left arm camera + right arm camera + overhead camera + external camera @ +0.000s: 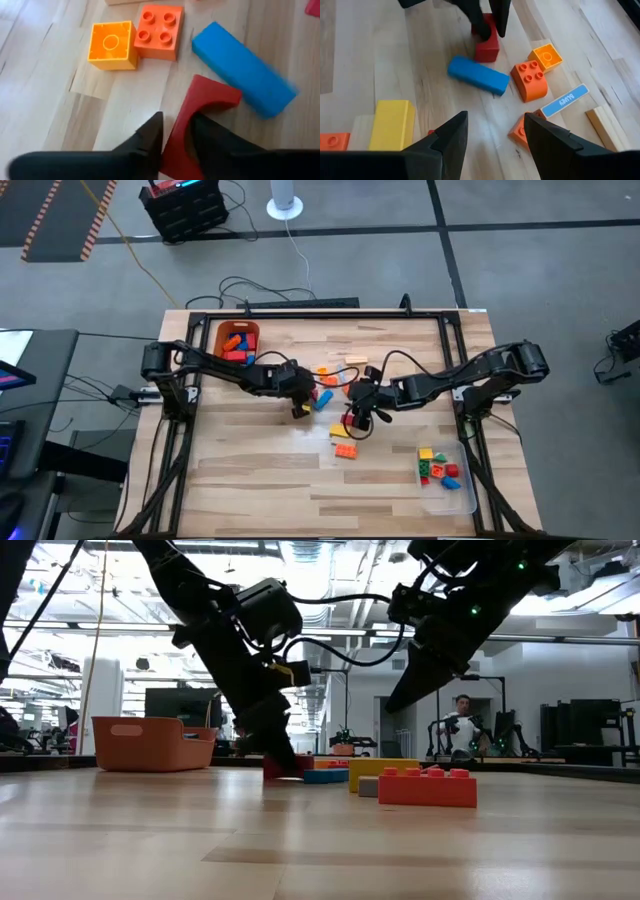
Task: Sort blocks by size
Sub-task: Put the large red wooden block into the orange bin, then put the small yellow game piece into the transparent bin
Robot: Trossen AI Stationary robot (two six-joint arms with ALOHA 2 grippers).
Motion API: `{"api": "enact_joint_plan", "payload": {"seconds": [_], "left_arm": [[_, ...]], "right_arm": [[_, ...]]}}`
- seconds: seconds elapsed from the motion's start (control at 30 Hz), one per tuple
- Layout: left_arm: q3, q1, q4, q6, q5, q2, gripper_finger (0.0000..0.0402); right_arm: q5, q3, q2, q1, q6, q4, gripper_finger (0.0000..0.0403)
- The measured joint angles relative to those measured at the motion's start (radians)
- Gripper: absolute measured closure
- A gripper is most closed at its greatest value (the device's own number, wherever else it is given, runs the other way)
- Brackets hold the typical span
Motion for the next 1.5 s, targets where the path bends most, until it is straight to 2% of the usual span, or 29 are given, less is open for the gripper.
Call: {"api": "enact_joint_plan", "payload": {"seconds": [0.17,0.27,0.37,0.43,0.6,0.67,0.77,0.93,1.03,1.17,1.37,1.5], "left_arm": [[0.001,-0.003,0.004,0.027,0.015,-0.006,0.0368],[0.001,-0.003,-0.067,0.052,0.017,-0.041,0.0369],[-0.005,0.0,-0.193,0.057,-0.011,-0.139,0.0373],[-0.001,0.0,-0.267,0.063,-0.099,-0.236,0.0373],[-0.002,0.013,-0.52,-0.025,-0.45,-0.447,0.0367],[-0.002,0.045,-0.616,-0.104,-0.506,-0.516,0.0368],[-0.011,0.116,-0.772,-0.221,-0.505,-0.568,0.037],[-0.081,0.209,-0.935,-0.311,-0.438,-0.592,0.0358],[-0.116,0.229,-0.961,-0.314,-0.438,-0.591,0.033],[-0.121,0.231,-0.982,-0.306,-0.431,-0.591,0.0274],[-0.121,0.223,-0.924,-0.268,-0.424,-0.591,0.0194],[-0.121,0.176,-0.709,-0.17,-0.274,-0.59,0.0177]], "right_arm": [[0.0,0.0,0.0,0.006,0.0,0.014,0.018],[0.0,0.0,0.0,0.006,-0.007,0.014,0.018],[0.0,0.0,0.0,0.006,-0.015,0.012,0.018],[0.001,0.0,0.0,0.004,-0.02,0.012,0.018],[0.011,0.0,0.0,0.004,-0.027,0.032,0.018],[0.011,0.0,0.0,0.004,-0.027,0.043,0.018],[0.011,0.0,0.0,0.005,-0.026,0.052,0.018],[0.011,0.0,0.0,0.019,-0.026,0.051,0.018],[0.011,0.0,0.0,0.021,-0.032,0.065,0.018],[0.011,0.0,0.0,0.019,-0.053,0.107,0.018],[0.011,0.0,0.007,0.019,-0.053,0.103,0.018],[0.009,0.0,0.007,-0.035,-0.077,0.106,0.018]]}}
